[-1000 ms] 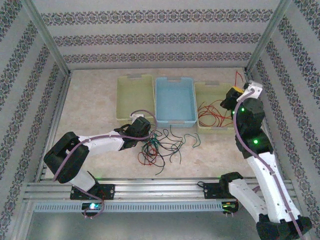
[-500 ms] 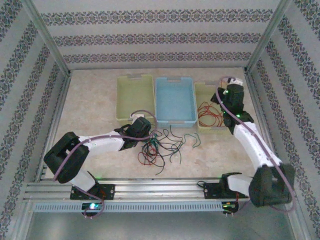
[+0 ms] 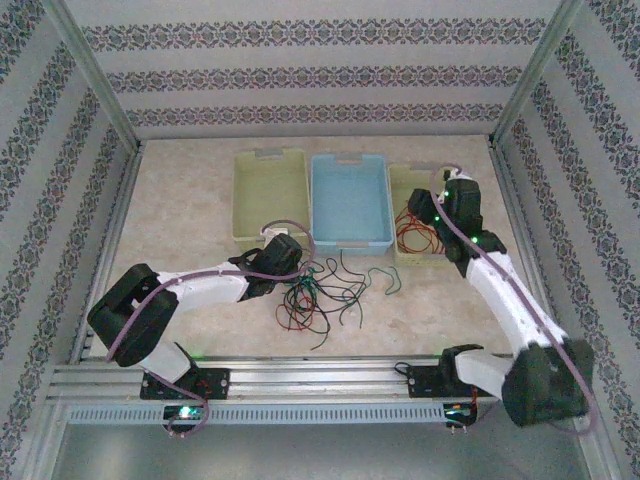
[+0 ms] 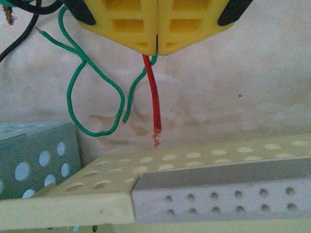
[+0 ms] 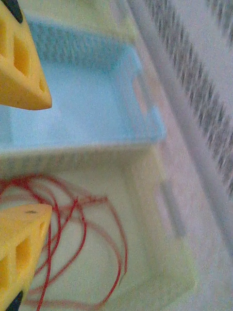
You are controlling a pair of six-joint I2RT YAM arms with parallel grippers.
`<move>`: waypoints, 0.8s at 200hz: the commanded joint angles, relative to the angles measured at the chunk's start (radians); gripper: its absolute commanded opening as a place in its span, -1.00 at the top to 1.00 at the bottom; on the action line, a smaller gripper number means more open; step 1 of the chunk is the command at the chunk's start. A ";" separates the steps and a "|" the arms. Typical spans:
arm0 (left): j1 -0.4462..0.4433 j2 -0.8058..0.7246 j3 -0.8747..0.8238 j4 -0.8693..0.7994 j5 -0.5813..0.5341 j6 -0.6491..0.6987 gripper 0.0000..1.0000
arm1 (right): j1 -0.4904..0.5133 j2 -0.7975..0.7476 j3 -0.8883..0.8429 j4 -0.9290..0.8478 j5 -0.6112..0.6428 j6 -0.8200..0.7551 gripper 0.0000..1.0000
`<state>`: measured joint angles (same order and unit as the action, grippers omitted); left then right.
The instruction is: Untangle the cables
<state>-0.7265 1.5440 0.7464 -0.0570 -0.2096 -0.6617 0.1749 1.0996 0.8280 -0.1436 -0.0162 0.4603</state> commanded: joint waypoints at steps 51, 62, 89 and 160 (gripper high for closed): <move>-0.007 -0.018 0.007 0.036 0.035 -0.037 1.00 | 0.625 0.012 -0.168 -0.050 -0.436 -0.046 0.00; -0.006 -0.019 0.005 0.037 0.036 -0.041 1.00 | 0.686 0.059 -0.160 -0.053 -0.446 -0.054 0.03; -0.004 -0.018 0.009 0.030 0.038 -0.041 1.00 | 0.754 0.176 -0.132 -0.051 -0.496 -0.076 0.09; -0.004 -0.025 0.005 0.025 0.031 -0.042 1.00 | 0.734 0.373 -0.050 -0.050 -0.542 -0.138 0.17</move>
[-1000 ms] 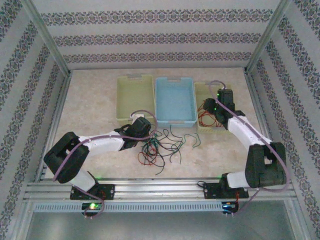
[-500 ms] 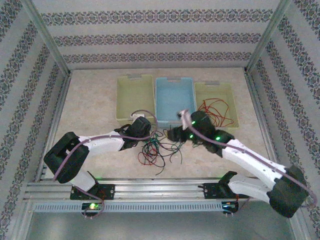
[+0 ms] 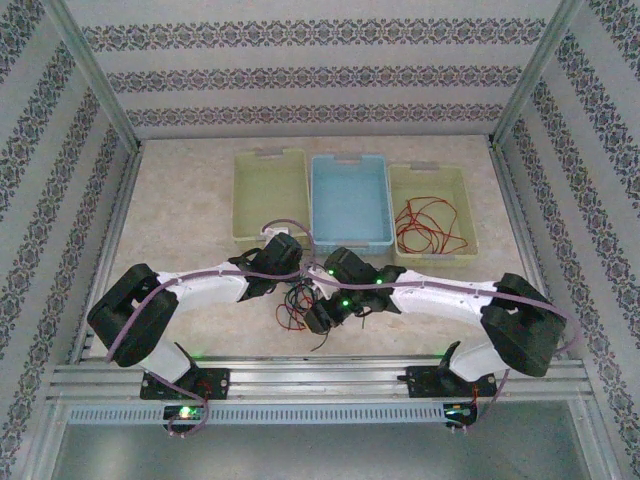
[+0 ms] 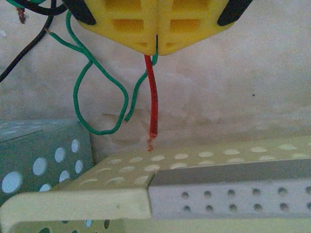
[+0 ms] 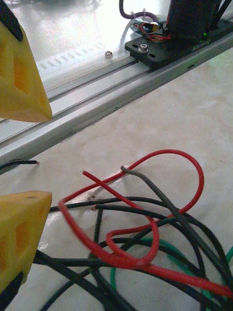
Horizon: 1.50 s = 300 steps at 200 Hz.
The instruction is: Untangle the cables
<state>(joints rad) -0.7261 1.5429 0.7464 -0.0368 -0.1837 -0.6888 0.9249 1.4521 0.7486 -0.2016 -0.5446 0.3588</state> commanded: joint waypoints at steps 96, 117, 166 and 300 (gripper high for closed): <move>-0.005 -0.033 -0.003 0.007 0.002 -0.010 1.00 | -0.030 0.053 0.017 0.023 0.120 -0.030 0.17; -0.004 -0.033 -0.004 0.008 0.001 -0.011 1.00 | -0.036 0.034 0.011 0.016 0.163 -0.035 0.17; -0.004 -0.032 -0.005 0.008 0.002 -0.009 1.00 | -0.046 -0.010 -0.010 -0.001 0.198 -0.041 0.18; -0.004 -0.027 -0.004 0.004 -0.002 -0.012 1.00 | -0.008 0.005 0.024 0.045 0.271 -0.040 0.83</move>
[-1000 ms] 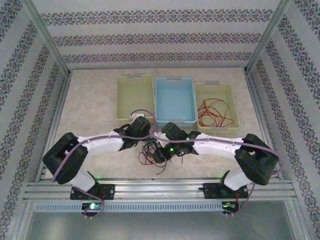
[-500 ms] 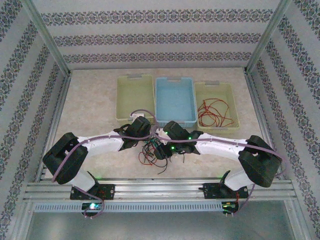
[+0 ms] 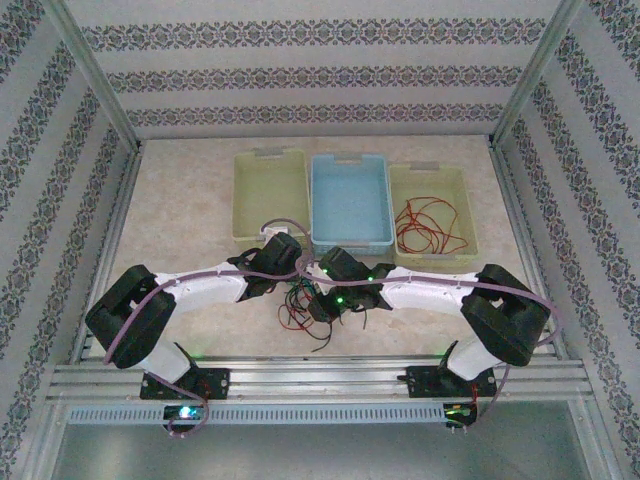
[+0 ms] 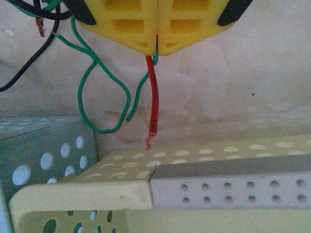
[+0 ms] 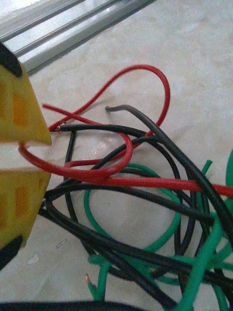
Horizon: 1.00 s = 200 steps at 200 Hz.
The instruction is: Untangle the cables
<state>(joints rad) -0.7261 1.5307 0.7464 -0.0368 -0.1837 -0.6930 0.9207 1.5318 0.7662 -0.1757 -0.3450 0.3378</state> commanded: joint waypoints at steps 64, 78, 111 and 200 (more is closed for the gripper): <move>-0.004 0.012 0.004 -0.013 -0.015 -0.020 1.00 | -0.088 -0.463 -0.107 -0.006 0.391 0.004 1.00; -0.004 0.017 0.008 -0.014 -0.015 -0.020 1.00 | -0.119 -0.568 -0.136 -0.011 0.511 0.027 1.00; -0.004 0.024 0.013 -0.016 -0.011 -0.019 1.00 | -0.218 -0.831 -0.190 -0.037 0.754 0.106 1.00; -0.003 0.042 0.025 -0.037 -0.026 -0.028 1.00 | -0.502 -1.146 -0.084 -0.146 0.996 -0.009 1.00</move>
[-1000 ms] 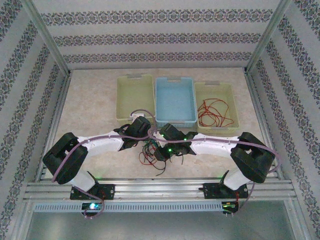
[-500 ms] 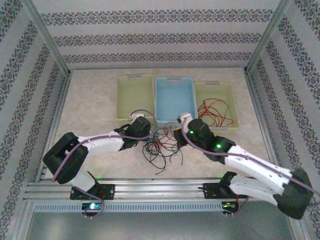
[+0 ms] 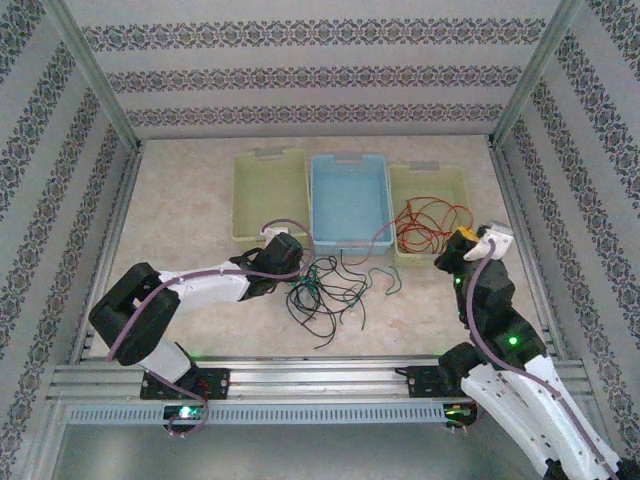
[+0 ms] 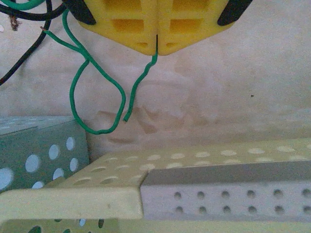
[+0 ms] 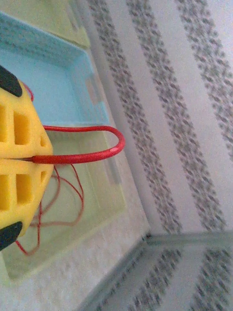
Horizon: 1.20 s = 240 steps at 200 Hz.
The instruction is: Untangle the cables
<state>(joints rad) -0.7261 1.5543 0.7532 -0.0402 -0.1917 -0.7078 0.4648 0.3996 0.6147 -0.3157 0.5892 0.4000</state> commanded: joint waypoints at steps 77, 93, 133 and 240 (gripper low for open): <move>-0.003 0.022 0.021 -0.018 0.007 0.008 1.00 | -0.362 0.260 0.217 0.108 -0.201 -0.079 1.00; -0.003 0.017 0.018 -0.017 0.009 0.011 1.00 | -0.422 0.349 0.238 0.122 -0.251 -0.059 1.00; -0.003 -0.003 0.002 -0.008 0.006 0.011 1.00 | -0.449 0.529 0.214 0.178 -0.259 -0.061 1.00; -0.003 -0.007 -0.002 -0.004 0.011 0.008 1.00 | -0.436 0.886 0.300 -0.024 -0.429 -0.031 0.01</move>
<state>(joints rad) -0.7261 1.5604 0.7593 -0.0402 -0.1871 -0.7074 0.0219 1.3640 0.9192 -0.2993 0.1658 0.3405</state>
